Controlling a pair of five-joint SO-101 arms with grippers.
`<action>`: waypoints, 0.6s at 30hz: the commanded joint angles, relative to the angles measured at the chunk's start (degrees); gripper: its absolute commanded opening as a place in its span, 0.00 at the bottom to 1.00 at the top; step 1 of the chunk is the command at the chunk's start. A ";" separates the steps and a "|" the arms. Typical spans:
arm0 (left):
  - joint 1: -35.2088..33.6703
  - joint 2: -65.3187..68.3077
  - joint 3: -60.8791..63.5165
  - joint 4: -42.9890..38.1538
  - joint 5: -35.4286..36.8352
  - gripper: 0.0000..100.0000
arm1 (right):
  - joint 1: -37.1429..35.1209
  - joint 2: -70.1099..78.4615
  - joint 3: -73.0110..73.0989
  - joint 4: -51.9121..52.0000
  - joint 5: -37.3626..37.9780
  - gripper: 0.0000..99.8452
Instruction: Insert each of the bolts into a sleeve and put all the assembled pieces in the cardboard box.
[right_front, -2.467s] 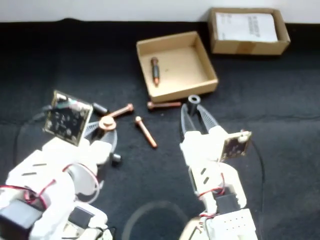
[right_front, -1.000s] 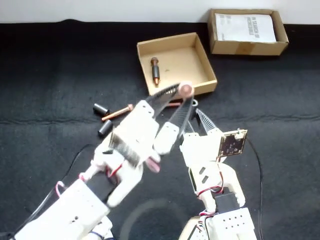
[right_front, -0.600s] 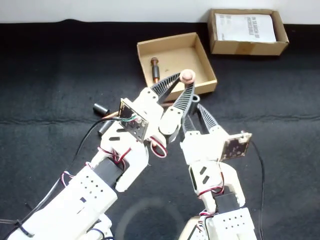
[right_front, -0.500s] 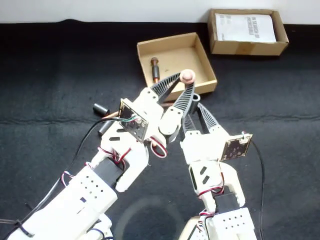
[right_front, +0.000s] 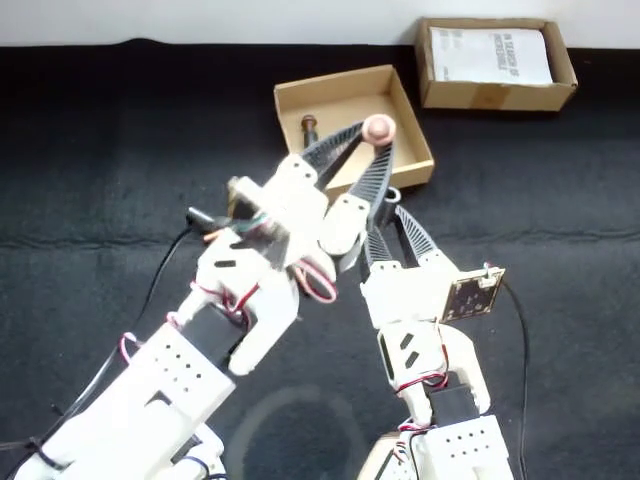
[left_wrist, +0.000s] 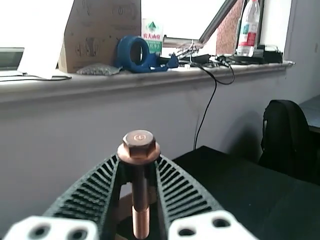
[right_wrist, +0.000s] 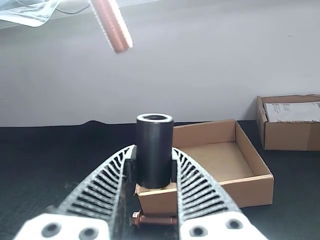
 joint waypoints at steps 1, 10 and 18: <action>0.92 2.07 -8.22 6.33 2.55 0.01 | 0.22 0.22 7.69 -0.57 0.53 0.01; 1.01 7.16 -10.24 8.18 3.34 0.01 | 0.22 0.22 7.69 -0.57 0.53 0.01; 0.66 11.65 -10.24 8.18 3.43 0.01 | 0.22 0.22 7.69 -0.57 0.53 0.01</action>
